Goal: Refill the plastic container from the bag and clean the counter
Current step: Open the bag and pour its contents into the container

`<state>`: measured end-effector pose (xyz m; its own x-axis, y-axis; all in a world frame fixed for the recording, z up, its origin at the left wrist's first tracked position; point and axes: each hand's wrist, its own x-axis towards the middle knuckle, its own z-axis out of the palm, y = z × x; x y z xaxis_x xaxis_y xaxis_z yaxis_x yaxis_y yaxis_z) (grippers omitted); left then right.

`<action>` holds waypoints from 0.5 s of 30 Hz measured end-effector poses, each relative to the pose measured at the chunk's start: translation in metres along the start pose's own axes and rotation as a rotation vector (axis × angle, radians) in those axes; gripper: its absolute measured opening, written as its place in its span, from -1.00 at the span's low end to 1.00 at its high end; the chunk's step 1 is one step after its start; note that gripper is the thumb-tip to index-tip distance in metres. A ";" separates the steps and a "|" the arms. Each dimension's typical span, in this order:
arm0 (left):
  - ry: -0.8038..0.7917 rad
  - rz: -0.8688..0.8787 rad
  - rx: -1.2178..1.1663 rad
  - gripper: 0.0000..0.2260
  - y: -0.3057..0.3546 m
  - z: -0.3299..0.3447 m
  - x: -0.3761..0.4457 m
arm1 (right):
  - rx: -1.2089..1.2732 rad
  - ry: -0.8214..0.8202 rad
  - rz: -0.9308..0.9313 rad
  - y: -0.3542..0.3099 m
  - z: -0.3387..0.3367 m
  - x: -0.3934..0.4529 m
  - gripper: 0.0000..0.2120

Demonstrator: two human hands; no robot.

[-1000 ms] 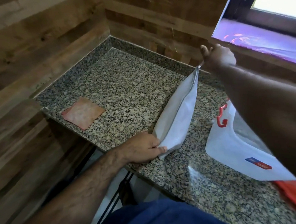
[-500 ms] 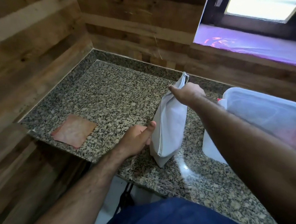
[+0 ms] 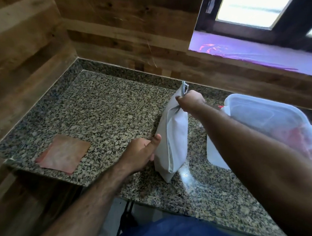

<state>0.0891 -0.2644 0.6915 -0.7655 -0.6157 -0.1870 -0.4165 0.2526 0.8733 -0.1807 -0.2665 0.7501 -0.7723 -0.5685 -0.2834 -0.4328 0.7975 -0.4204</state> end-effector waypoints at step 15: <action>0.286 0.057 -0.249 -0.23 0.047 -0.065 0.052 | -0.163 0.437 -0.482 -0.033 -0.087 -0.088 -0.41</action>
<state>0.0617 -0.3327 0.7523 -0.6013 -0.7983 -0.0323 -0.2183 0.1252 0.9678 -0.1389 -0.2255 0.8639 -0.5773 -0.7621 0.2933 -0.8148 0.5142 -0.2676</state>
